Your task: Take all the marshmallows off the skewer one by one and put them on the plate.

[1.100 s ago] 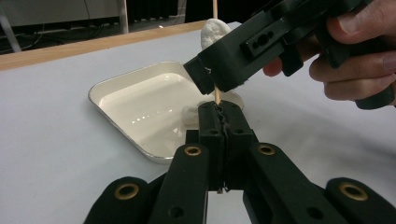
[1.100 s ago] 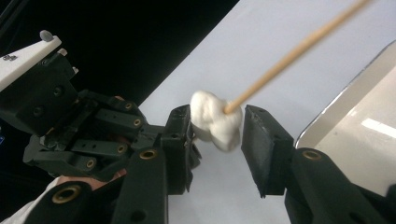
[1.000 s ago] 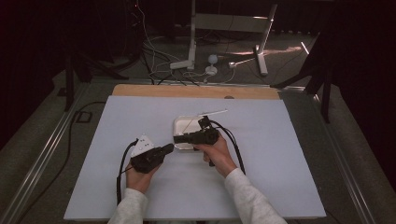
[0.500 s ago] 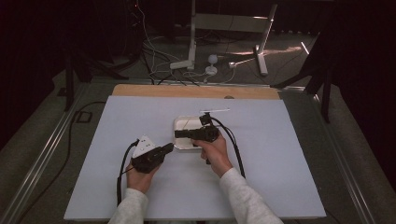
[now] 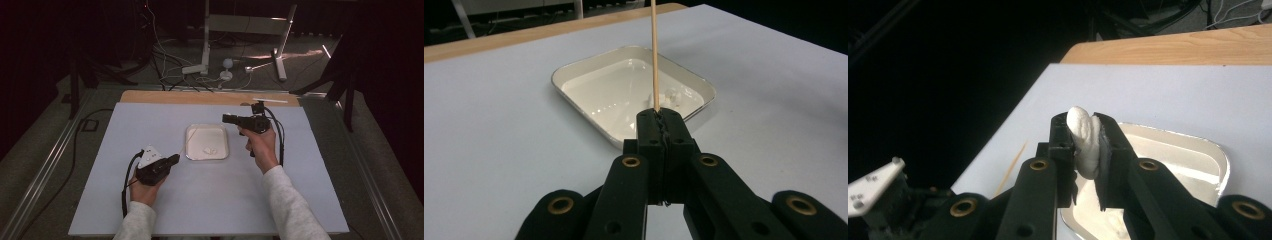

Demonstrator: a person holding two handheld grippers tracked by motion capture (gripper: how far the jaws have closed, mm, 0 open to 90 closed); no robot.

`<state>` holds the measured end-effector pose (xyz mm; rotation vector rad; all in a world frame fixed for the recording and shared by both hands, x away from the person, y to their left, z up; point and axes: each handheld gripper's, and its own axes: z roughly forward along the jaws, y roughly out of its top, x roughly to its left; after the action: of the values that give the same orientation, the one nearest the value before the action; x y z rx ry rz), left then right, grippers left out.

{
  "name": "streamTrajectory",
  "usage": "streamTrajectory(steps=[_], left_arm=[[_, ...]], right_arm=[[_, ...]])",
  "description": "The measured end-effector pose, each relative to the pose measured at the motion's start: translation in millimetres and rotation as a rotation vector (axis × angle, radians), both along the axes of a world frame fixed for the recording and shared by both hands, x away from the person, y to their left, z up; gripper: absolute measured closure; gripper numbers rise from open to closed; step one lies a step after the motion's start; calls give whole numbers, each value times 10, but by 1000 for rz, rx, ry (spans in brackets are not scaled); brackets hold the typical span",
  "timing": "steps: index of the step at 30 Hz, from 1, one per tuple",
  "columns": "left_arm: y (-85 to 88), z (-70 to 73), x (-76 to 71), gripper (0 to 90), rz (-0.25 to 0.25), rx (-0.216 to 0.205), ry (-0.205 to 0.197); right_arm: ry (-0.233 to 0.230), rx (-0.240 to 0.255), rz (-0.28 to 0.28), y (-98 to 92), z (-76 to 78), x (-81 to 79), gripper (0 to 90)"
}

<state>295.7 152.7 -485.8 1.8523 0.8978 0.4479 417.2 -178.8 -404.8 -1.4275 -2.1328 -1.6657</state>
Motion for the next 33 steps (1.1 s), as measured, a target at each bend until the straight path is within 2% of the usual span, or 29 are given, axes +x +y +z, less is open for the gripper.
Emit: streamTrajectory(steps=[7, 13, 16, 33], left_arm=[[8, -11, 12, 900, 5, 0, 5], [38, 7, 10, 900, 15, -15, 0], [37, 4, 15, 900, 19, -21, 5], [1, -9, 29, 899, 11, -22, 10]], right_arm=[[-30, -62, 35, 87, -27, -5, 795], [-37, -94, 37, 139, -55, 30, 786], [-44, -127, 42, 189, -96, 41, 783], [-55, -245, 40, 334, -285, 76, 760]])
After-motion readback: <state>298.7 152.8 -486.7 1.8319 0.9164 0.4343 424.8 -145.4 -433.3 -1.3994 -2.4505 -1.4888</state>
